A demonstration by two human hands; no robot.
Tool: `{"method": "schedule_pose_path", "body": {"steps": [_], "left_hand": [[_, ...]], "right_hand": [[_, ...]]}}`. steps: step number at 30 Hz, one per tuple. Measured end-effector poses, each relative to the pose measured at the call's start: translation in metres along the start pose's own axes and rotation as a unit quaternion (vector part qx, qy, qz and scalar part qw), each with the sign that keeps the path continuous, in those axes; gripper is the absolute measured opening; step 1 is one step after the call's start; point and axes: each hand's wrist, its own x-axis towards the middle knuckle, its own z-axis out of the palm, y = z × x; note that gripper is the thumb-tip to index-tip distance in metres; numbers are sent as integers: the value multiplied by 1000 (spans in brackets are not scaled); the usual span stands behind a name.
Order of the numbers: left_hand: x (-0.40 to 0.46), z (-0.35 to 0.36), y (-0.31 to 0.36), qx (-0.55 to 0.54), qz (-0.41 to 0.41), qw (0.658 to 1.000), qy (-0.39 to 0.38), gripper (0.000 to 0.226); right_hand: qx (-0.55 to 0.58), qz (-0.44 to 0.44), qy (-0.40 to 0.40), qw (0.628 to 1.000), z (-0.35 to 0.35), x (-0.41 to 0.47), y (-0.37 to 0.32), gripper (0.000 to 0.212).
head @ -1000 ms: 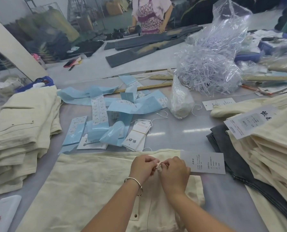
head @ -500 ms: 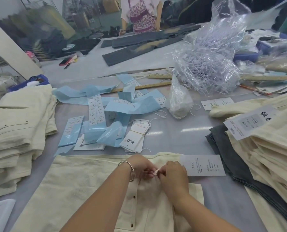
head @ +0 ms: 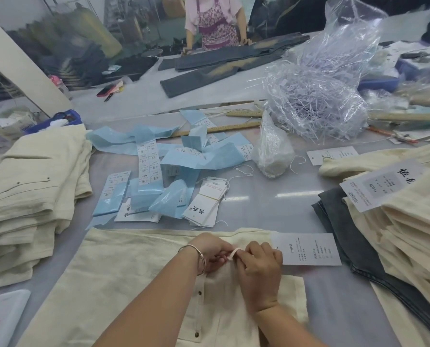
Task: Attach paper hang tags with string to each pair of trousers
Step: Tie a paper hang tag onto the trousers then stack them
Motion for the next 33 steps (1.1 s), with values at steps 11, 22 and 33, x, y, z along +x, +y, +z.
{"method": "schedule_pose_path", "body": {"steps": [11,22,33], "left_hand": [[-6,17,-22,22,331,925,183,23],[-13,35,-36,-116,312,943,-22,10],[-11,27,-59,-152,315,937,-17,8]], "right_hand": [[158,43,-81,983,-30,14,38,25],[-59,-3,-239,969,-61,41,82,20],[112,54,-300,946,-64,-5,56,14]]}}
